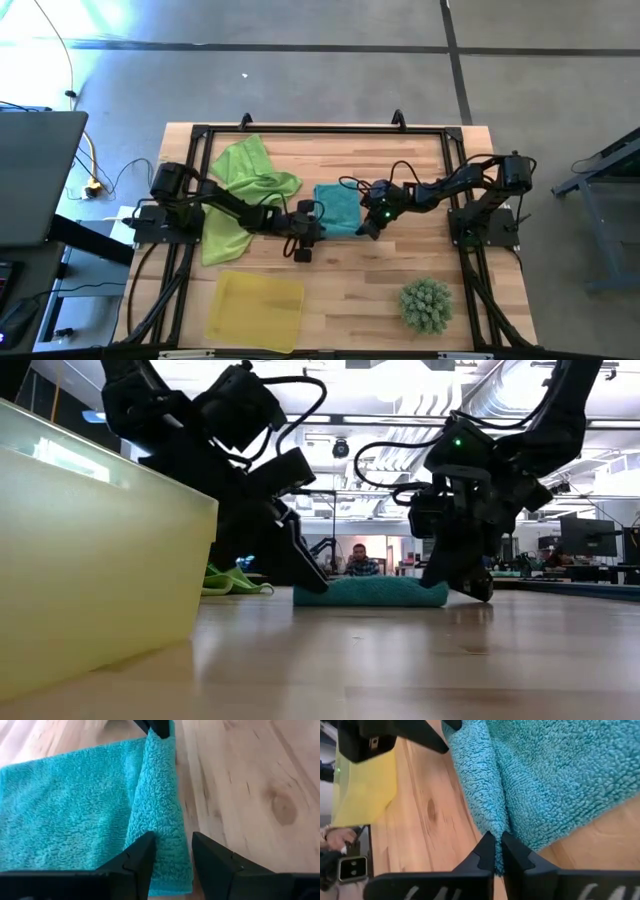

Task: Roll microfiber towels into tight, uniform cylinder then place into a basket
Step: Roll the blue microfiber towel

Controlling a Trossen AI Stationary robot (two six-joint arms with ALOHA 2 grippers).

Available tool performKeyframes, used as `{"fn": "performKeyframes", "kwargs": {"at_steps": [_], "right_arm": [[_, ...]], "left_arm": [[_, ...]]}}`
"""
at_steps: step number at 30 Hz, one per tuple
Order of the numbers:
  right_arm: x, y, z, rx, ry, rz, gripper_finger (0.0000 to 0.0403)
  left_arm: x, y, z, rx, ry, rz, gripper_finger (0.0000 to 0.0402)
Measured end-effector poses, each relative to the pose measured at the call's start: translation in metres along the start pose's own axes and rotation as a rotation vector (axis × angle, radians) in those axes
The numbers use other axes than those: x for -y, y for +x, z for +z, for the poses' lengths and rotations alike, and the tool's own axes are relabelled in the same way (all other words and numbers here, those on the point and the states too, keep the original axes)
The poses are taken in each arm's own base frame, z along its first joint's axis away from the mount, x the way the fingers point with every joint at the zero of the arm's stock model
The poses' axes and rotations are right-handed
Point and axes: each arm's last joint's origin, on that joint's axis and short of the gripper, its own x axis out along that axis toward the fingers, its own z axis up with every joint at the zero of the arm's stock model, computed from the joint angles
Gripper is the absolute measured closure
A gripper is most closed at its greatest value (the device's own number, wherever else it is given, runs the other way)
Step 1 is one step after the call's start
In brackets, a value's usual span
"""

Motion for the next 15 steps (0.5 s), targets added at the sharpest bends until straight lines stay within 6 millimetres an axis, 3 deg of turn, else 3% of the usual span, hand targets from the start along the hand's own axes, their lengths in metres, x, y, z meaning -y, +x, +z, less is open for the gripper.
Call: {"fn": "performKeyframes", "kwargs": {"at_steps": [6,15], "right_arm": [[-0.004,-0.002,0.003,0.001,-0.152,0.001,0.0349],[-0.039,-0.029,0.023,-0.069,-0.552,-0.032,0.0273]], "left_arm": [[-0.005,0.001,-0.003,-0.033,-0.093,0.009,0.0292],[-0.004,0.0,-0.006,-0.069,-0.231,0.004,0.0294]]}}
